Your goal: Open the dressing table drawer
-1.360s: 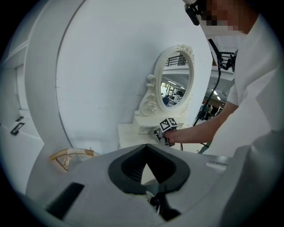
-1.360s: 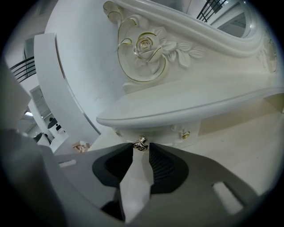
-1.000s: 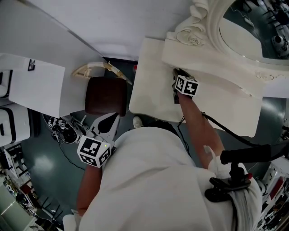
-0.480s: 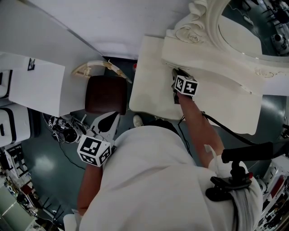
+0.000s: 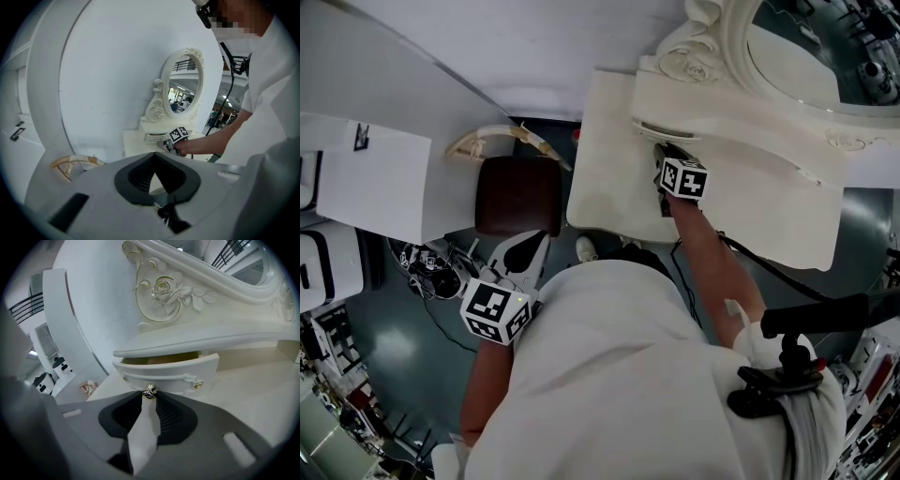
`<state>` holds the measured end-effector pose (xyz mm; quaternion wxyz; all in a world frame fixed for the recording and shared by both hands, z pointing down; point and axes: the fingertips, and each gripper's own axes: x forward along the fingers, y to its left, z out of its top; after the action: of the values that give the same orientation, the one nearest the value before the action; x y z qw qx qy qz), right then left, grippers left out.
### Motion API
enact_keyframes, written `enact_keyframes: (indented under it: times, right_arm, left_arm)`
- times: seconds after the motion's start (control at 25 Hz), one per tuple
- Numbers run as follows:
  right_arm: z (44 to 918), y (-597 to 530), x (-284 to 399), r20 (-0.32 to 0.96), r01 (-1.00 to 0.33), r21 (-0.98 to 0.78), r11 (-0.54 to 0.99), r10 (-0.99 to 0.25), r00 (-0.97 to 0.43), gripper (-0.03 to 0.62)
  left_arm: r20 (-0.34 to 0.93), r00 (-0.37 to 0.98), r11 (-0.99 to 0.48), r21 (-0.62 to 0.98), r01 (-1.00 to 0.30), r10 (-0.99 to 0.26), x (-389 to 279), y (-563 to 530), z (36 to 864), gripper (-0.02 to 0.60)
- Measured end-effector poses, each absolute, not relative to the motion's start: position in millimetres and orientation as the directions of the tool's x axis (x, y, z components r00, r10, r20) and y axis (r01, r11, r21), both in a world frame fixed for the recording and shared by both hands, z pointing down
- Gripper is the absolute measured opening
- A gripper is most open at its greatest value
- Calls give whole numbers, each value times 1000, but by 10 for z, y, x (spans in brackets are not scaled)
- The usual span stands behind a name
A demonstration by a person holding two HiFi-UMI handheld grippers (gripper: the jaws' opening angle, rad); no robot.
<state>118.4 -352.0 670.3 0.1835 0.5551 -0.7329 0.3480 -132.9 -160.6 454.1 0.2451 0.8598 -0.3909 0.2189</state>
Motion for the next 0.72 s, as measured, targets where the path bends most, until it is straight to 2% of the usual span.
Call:
enact_keyframes:
  times: [0.72]
  right_arm:
    - [6775,-3418,1239,675,-940,-298,164,-660,-329,97]
  left_arm:
    - [568,599,-571,255,-780,-565,-1298,-1606,4554,2]
